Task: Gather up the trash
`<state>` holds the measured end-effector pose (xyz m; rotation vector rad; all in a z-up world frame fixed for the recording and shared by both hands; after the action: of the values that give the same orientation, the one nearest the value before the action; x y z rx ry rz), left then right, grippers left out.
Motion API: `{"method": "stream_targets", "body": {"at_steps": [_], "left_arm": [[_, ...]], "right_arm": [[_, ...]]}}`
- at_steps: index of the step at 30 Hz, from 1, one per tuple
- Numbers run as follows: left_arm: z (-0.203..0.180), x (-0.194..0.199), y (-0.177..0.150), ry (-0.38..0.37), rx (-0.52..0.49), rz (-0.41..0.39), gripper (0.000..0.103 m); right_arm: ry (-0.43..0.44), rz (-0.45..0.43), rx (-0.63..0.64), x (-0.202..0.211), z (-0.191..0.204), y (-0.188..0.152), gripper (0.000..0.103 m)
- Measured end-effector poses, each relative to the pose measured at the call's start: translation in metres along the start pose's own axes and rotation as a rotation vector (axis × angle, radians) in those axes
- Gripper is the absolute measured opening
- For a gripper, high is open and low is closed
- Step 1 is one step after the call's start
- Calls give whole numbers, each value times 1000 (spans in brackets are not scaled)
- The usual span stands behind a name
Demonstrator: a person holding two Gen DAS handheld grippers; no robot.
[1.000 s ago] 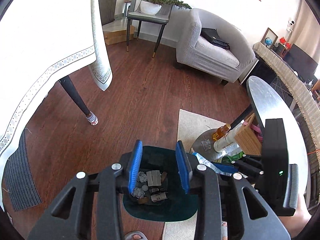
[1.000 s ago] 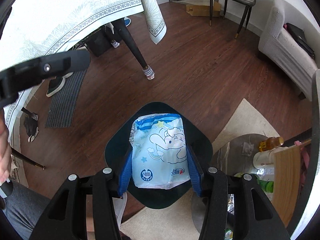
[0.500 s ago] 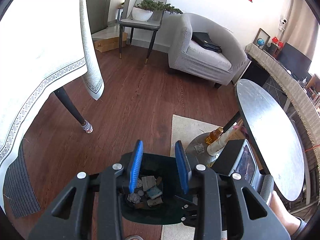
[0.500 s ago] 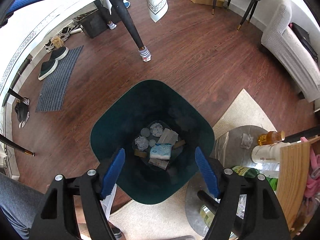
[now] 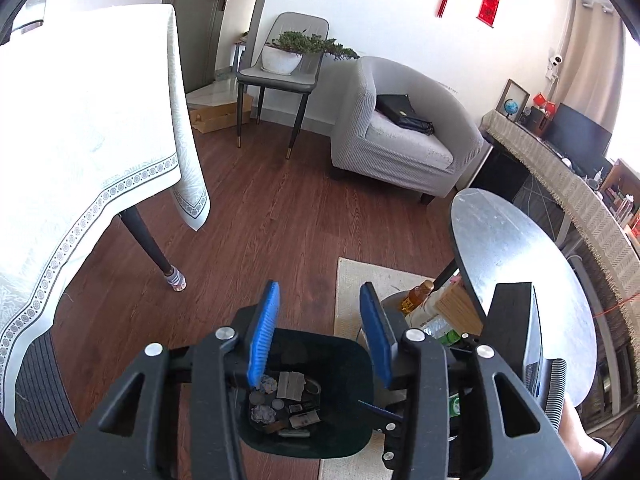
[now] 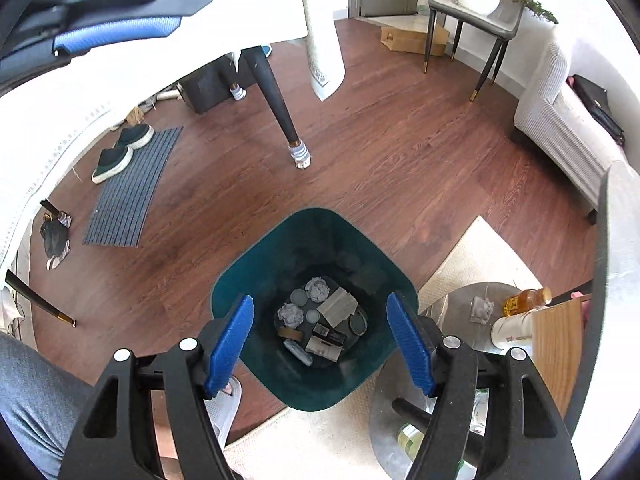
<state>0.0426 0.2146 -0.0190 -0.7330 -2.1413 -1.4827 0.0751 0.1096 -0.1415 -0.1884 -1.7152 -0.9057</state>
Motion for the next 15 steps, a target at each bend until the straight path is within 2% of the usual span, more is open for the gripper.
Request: {"method": "stream_targets", "body": {"at_steps": [6,8,13,15], "left_arm": [[-15,18,-7,35,-32,-33,62],[-21,21,-11,46,-48,-42,72],[-36,31,-19,70,-72,-85,90],[-42,34,-22,87,-85,-99,93]], "right_arm": [[-31,-147,-74,54,-17,2,64],[-59,-188,-96,70,-25,-2,64],[-119,-264,-174,106,-50,-18,64],[-163,-294,-212,120,-63,-29,64]]}}
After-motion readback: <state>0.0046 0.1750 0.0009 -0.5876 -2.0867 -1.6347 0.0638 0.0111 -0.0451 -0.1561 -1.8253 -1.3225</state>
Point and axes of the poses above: each gripper's, at about its wrist camera, not at the fingertips, and x roughly against the way its jaws point, z to its left, y to its top, the point moved 3 cm from there along -x, roughly the way its jaws point, and after that the axes turned 8 degrees about -y, right-handed, at the moved point
